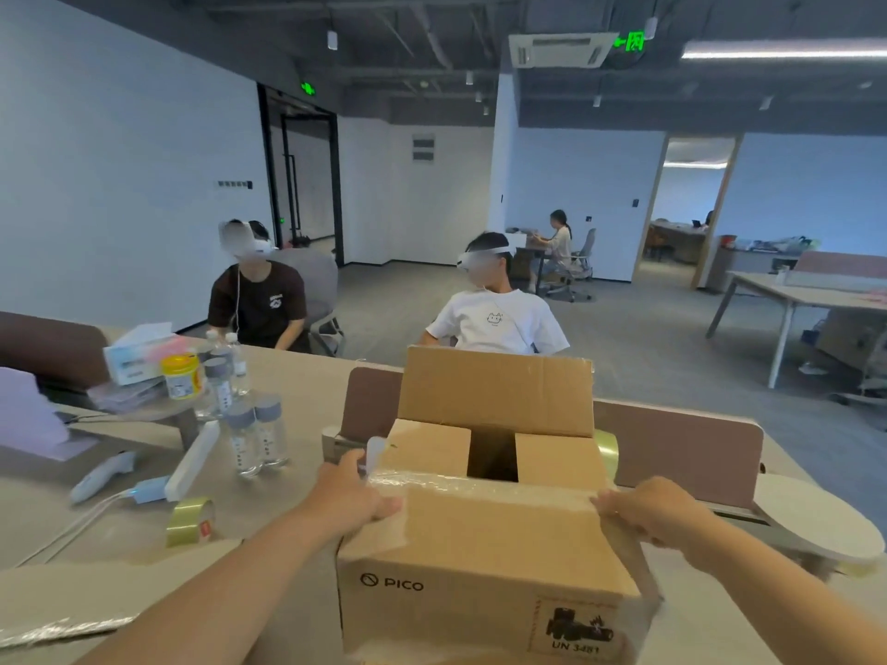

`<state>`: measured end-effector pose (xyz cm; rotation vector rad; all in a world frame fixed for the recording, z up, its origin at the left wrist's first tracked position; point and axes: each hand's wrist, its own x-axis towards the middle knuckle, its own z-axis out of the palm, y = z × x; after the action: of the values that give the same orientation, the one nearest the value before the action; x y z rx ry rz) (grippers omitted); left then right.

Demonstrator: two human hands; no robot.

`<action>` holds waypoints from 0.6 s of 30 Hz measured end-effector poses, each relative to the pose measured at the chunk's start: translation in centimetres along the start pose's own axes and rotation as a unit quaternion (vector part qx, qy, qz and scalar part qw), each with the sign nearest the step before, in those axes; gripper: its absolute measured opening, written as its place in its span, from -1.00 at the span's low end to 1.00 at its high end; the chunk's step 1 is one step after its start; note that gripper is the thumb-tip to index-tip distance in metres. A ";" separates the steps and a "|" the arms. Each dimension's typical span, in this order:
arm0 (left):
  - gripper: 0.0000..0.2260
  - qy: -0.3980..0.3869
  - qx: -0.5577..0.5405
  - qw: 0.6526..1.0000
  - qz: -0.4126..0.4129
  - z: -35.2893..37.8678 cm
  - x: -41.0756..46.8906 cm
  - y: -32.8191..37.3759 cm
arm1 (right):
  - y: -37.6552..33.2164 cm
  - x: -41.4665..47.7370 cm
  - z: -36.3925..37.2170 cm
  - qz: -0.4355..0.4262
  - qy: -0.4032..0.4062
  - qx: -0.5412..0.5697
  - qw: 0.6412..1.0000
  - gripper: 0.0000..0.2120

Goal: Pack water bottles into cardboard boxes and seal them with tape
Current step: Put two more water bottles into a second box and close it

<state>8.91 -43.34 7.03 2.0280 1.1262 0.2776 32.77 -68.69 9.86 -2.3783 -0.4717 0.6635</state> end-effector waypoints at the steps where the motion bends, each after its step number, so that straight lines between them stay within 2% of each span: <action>1: -0.14 -0.020 0.041 0.999 -0.006 0.1 0.6 0.7 | -0.7 0.9 0.3 0.009 0.066 -0.023 0.997 -0.56; 3: -0.24 -0.025 0.107 0.994 0.015 0.7 1.4 2.5 | -2.3 1.7 0.8 -0.003 0.132 -0.020 0.991 -0.48; 5: -0.44 0.005 0.107 0.993 0.046 2.1 2.2 4.1 | -3.5 2.8 1.7 -0.027 0.130 -0.005 0.991 -0.46; 8: -0.49 0.022 0.108 0.994 0.027 4.7 3.3 5.3 | -4.9 5.3 2.6 -0.053 0.132 0.024 0.990 -0.50; 11: -0.64 0.114 0.164 0.980 0.018 6.2 4.4 5.1 | -6.2 7.8 2.3 -0.068 0.150 0.098 0.982 -0.49; 14: -0.54 0.170 0.152 0.974 0.012 6.9 4.8 5.0 | -6.2 9.8 2.7 -0.068 0.124 0.222 0.965 -0.43; 16: -0.50 0.188 0.112 0.976 0.010 6.9 4.7 4.8 | -5.8 10.6 3.4 -0.098 0.172 0.259 0.945 -0.55; 18: -0.49 0.206 0.037 0.978 0.010 6.7 4.7 4.6 | -5.4 10.8 3.7 -0.099 0.236 0.355 0.899 -0.68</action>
<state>17.98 -44.53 5.10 2.1036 1.3810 0.7007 38.53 -57.81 7.18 -1.6740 -0.1981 0.1044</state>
